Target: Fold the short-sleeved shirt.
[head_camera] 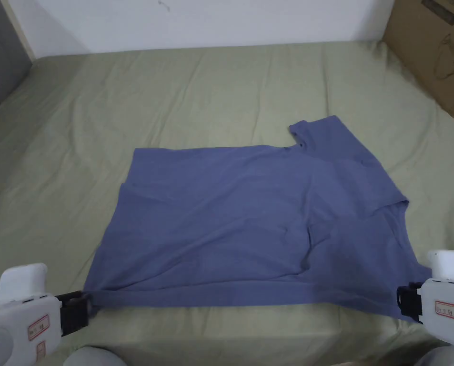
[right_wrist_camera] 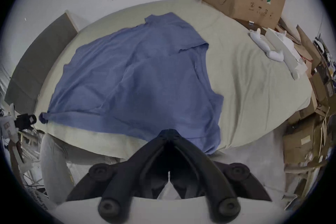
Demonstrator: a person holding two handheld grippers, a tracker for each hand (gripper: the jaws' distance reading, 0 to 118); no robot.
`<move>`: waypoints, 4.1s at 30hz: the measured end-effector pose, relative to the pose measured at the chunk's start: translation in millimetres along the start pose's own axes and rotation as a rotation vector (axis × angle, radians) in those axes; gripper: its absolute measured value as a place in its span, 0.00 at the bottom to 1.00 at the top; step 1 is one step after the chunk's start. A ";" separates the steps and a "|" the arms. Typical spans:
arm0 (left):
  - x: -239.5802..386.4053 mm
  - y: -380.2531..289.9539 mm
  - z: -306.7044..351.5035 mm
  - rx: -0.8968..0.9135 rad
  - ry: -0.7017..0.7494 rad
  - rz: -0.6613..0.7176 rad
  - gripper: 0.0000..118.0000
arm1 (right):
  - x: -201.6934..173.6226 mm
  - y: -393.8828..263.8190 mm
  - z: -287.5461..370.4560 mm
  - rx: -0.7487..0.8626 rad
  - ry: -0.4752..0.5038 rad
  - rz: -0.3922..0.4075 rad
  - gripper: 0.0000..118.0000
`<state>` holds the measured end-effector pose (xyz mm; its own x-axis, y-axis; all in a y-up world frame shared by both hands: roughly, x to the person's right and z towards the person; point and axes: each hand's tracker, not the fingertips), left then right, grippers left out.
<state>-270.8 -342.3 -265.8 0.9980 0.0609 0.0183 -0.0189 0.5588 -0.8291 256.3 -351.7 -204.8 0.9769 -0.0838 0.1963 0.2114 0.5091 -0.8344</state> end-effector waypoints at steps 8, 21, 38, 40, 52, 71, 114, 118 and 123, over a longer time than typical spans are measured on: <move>-14.2 1.9 -49.6 -0.092 -0.075 0.047 0.82 | 9.7 -7.4 -12.0 -0.051 0.016 -0.046 0.00; 0.4 2.7 -37.8 -0.099 -0.014 -0.024 0.02 | 29.7 -7.6 4.9 0.050 -0.003 -0.029 0.26; 10.4 16.6 -24.4 -0.078 0.008 -0.027 0.02 | 42.8 3.4 4.3 0.033 -0.051 -0.022 0.00; 9.5 27.3 -23.0 -0.058 0.005 -0.027 0.02 | 49.0 16.6 8.7 0.067 -0.025 -0.055 0.00; 7.2 131.7 -63.4 0.023 -0.001 0.036 0.02 | 67.5 129.8 -36.2 0.111 -0.009 -0.181 0.00; 8.0 110.5 -63.6 -0.035 -0.066 0.015 0.17 | 35.0 129.2 -46.6 0.086 -0.111 -0.030 0.00; 10.5 87.6 -70.7 -0.126 0.019 -0.111 0.06 | 55.6 105.8 -27.5 0.001 -0.088 -0.065 0.08; 15.8 62.7 -49.5 -0.131 0.106 -0.171 0.01 | 73.4 90.6 -17.1 -0.025 -0.125 -0.046 0.08; -10.9 31.3 -58.2 -0.210 0.005 -0.062 0.01 | 90.0 57.2 -36.4 -0.079 -0.068 -0.192 0.09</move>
<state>-278.7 -373.6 -324.5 0.9971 0.0275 0.0703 0.0548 0.3768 -0.9247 357.5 -361.3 -253.6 0.9148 -0.1131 0.3877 0.3977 0.4202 -0.8157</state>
